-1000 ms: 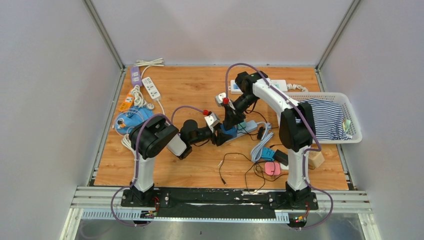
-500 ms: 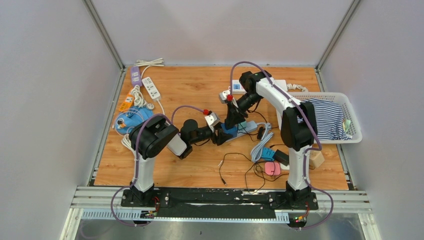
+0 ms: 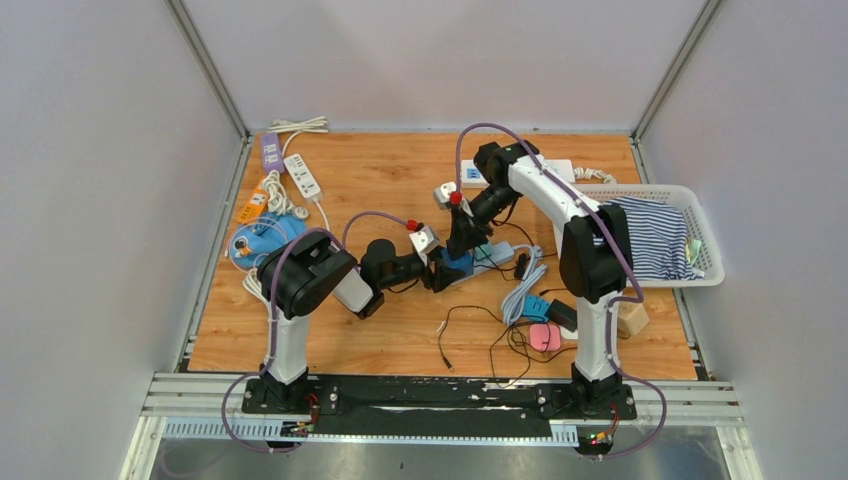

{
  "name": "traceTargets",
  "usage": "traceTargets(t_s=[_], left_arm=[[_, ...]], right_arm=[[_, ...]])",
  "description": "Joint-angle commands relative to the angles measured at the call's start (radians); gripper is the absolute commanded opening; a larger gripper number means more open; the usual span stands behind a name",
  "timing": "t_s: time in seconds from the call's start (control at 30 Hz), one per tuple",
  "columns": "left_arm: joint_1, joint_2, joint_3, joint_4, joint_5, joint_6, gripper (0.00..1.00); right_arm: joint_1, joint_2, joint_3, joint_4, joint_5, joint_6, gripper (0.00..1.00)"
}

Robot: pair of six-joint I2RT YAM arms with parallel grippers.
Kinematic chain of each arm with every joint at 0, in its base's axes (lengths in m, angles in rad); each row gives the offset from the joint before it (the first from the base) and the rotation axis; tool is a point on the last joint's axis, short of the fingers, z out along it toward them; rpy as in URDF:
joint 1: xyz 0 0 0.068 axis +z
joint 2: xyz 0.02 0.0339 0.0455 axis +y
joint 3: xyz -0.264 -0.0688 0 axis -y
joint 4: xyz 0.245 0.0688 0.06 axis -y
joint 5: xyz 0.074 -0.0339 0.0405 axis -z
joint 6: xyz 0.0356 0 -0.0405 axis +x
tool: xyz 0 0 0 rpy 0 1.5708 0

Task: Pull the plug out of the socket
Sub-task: Remove the plug from the socket.

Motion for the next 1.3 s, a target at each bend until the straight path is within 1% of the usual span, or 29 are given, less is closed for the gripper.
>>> traceTargets(t_s=[0.0,0.13,0.3,0.83,0.87,0.9,0.93,1.0,1.03,1.07,1.13,1.2,1.27], left_arm=[[0.009,-0.005,0.004,-0.033,-0.063,0.019,0.00],[0.010,-0.006,0.005,-0.033,-0.063,0.019,0.00],[0.010,-0.005,0.005,-0.031,-0.063,0.019,0.00],[0.011,-0.003,0.013,-0.040,-0.069,0.005,0.00],[0.011,-0.003,0.015,-0.044,-0.071,0.003,0.02],[0.011,-0.003,0.017,-0.048,-0.074,0.000,0.05],[0.011,-0.004,0.016,-0.051,-0.081,-0.004,0.10],[0.011,-0.008,0.016,-0.054,-0.087,-0.009,0.23],[0.011,-0.009,0.017,-0.057,-0.089,-0.010,0.33],[0.011,-0.011,0.016,-0.062,-0.090,-0.011,0.40],[0.011,-0.015,0.014,-0.063,-0.097,-0.015,0.53],[0.011,-0.019,0.007,-0.058,-0.109,-0.019,0.64],[0.011,-0.023,0.000,-0.050,-0.120,-0.021,0.72]], right_arm=[[-0.049,-0.008,-0.014,-0.152,-0.091,0.018,0.00],[-0.039,-0.011,-0.022,-0.149,-0.110,0.020,0.00],[0.012,-0.006,-0.013,-0.150,-0.082,0.025,0.00],[-0.015,-0.087,0.015,-0.168,-0.042,0.040,0.00],[-0.017,-0.096,0.015,-0.171,-0.040,0.040,0.00],[-0.019,-0.103,0.016,-0.174,-0.036,0.040,0.00],[-0.019,-0.110,0.019,-0.178,-0.032,0.038,0.00],[-0.020,-0.119,0.023,-0.196,-0.027,0.028,0.00],[-0.019,-0.125,0.024,-0.200,-0.025,0.024,0.00],[-0.019,-0.131,0.024,-0.205,-0.024,0.022,0.00],[-0.019,-0.140,0.025,-0.212,-0.023,0.017,0.00],[-0.020,-0.147,0.026,-0.217,-0.021,0.015,0.00],[-0.019,-0.155,0.026,-0.220,-0.021,0.014,0.00]])
